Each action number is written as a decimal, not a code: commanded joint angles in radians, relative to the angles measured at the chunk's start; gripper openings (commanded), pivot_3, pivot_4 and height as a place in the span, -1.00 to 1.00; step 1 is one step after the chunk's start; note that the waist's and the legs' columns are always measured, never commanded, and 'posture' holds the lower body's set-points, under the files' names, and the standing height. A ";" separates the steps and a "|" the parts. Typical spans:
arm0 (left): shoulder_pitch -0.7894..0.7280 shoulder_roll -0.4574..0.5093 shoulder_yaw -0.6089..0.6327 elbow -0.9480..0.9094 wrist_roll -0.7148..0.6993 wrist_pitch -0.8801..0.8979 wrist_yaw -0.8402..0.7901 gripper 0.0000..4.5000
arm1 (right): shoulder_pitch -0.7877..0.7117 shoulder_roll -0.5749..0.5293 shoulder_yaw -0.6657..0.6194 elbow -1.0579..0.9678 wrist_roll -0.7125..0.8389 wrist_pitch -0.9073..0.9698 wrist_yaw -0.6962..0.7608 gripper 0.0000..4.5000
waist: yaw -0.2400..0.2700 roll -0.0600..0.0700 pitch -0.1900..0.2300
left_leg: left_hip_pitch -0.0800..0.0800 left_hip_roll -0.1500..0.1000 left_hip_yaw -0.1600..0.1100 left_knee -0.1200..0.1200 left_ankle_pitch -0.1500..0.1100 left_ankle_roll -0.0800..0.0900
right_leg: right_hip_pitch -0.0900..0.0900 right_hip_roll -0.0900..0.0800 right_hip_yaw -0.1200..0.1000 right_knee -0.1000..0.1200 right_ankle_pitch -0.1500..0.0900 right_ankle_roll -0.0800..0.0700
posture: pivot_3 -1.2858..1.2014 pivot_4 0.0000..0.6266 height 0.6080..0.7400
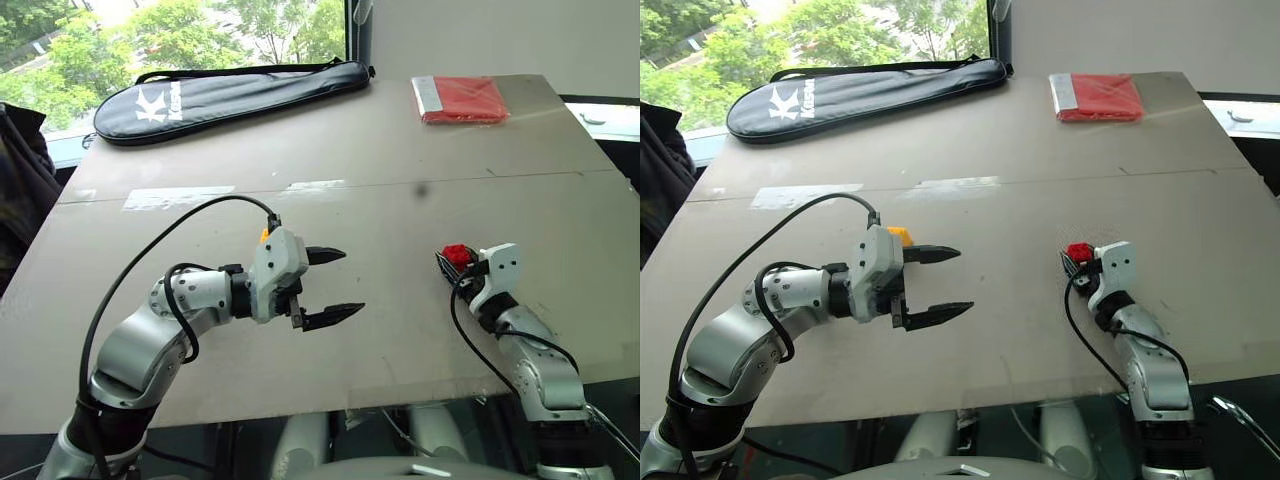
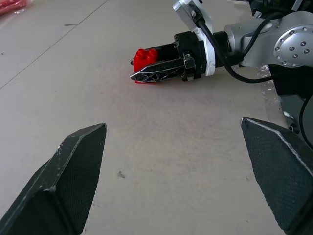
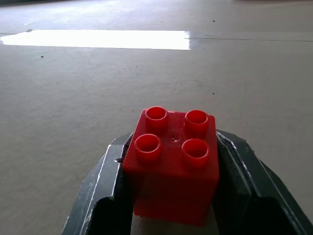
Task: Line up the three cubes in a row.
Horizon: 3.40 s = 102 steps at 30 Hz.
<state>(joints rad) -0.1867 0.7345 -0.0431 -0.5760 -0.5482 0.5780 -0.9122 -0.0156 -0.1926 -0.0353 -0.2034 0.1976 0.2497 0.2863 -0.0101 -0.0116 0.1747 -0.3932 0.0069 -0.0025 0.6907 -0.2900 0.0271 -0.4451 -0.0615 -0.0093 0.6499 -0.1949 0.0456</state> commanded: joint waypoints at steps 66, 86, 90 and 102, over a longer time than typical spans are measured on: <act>0.166 0.037 0.028 -0.090 -0.067 -0.061 -0.043 1.00 | 0.050 -0.234 -0.084 0.121 0.157 -0.221 0.443 0.96 | -0.002 -0.002 -0.001 | 0.001 0.000 0.001 0.009 0.000 0.000 | 0.001 0.001 0.001 0.009 -0.004 -0.001 | 0.03 -0.52 0.31; 0.126 0.019 -0.013 -0.062 -0.022 -0.080 -0.047 1.00 | -0.066 -0.336 -0.111 0.317 0.104 -0.329 0.489 0.96 | -0.001 -0.003 -0.001 | 0.001 0.000 0.001 0.011 0.000 0.000 | 0.002 0.001 0.001 0.010 -0.004 -0.001 | 0.03 -0.52 0.31; 0.127 0.021 -0.011 -0.061 -0.024 -0.078 -0.048 1.00 | -0.054 -0.335 -0.105 0.301 0.118 -0.322 0.507 0.96 | -0.001 -0.003 -0.001 | 0.001 0.000 0.001 0.011 0.000 0.000 | 0.002 0.001 0.002 0.010 -0.004 -0.001 | 0.03 -0.52 0.31; 0.159 0.022 -0.004 -0.055 -0.011 -0.086 -0.048 1.00 | 0.000 -0.326 -0.080 0.210 0.212 -0.226 0.595 0.96 | -0.001 -0.003 -0.001 | 0.001 0.000 0.001 0.011 0.000 0.000 | 0.002 0.001 0.002 0.010 -0.004 -0.001 | 0.03 -0.52 0.31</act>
<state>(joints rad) -0.0256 0.7566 -0.0538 -0.6167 -0.5541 0.5111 -0.9592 -0.0195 -0.5240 -0.1227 0.0477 0.3831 0.0075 0.8616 -0.0115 -0.0142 0.1735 -0.3920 0.0073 -0.0017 0.7021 -0.2903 0.0276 -0.4436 -0.0603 -0.0078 0.6601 -0.1993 0.0449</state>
